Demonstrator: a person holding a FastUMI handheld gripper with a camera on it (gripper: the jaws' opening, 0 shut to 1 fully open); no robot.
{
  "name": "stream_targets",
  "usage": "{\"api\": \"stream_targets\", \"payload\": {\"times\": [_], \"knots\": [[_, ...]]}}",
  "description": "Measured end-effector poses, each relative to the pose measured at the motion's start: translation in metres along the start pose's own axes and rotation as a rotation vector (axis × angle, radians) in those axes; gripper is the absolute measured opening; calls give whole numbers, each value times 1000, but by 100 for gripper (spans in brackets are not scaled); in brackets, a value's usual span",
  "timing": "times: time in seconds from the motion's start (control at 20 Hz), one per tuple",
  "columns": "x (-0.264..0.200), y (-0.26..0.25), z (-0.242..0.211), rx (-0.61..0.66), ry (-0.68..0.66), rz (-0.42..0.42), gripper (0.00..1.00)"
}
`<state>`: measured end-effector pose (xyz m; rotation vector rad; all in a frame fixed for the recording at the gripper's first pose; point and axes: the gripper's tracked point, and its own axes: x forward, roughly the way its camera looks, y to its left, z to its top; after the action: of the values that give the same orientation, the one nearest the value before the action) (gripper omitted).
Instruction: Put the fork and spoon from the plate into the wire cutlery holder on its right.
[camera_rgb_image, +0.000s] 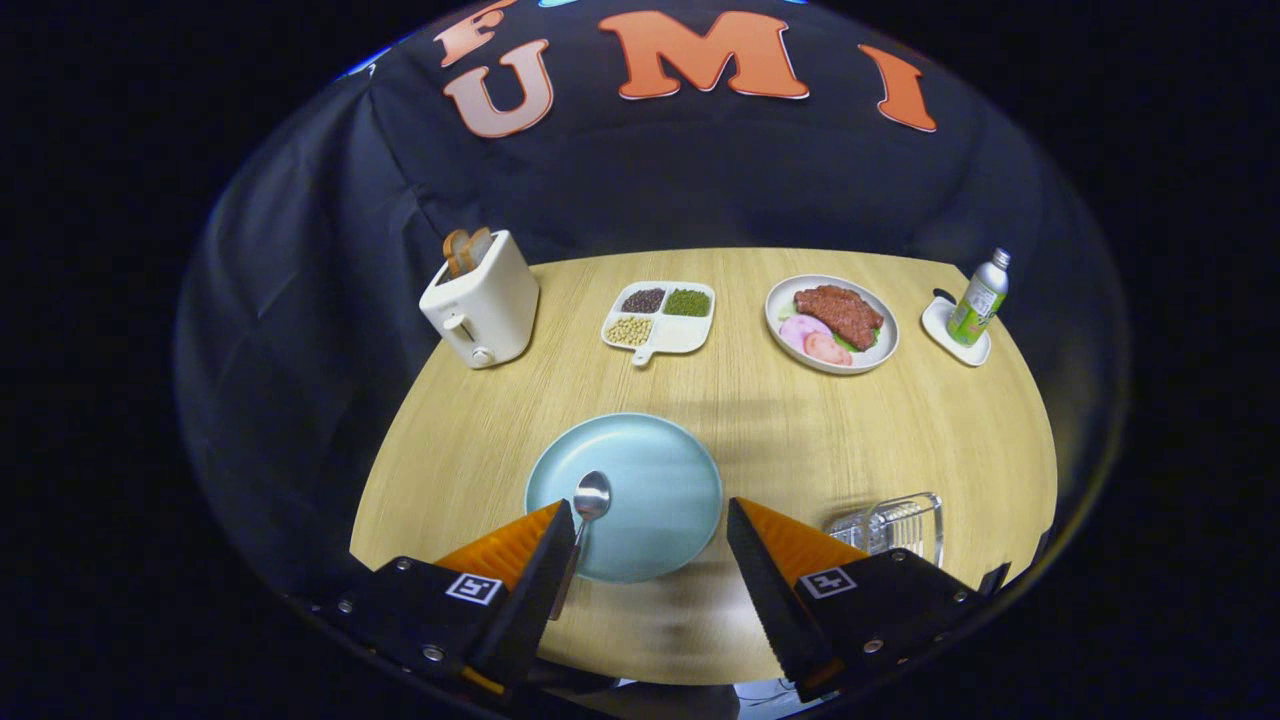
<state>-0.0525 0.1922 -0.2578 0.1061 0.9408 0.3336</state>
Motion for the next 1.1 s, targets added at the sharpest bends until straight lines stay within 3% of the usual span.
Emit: {"api": "stream_targets", "payload": {"times": [0.35,0.75,0.85,1.1], "knots": [[48,35,-33,-9,144,-14,88],[90,36,-72,-35,279,-63,76],[100,34,-86,-50,321,-81,72],[116,35,-103,-51,411,-90,50]]}}
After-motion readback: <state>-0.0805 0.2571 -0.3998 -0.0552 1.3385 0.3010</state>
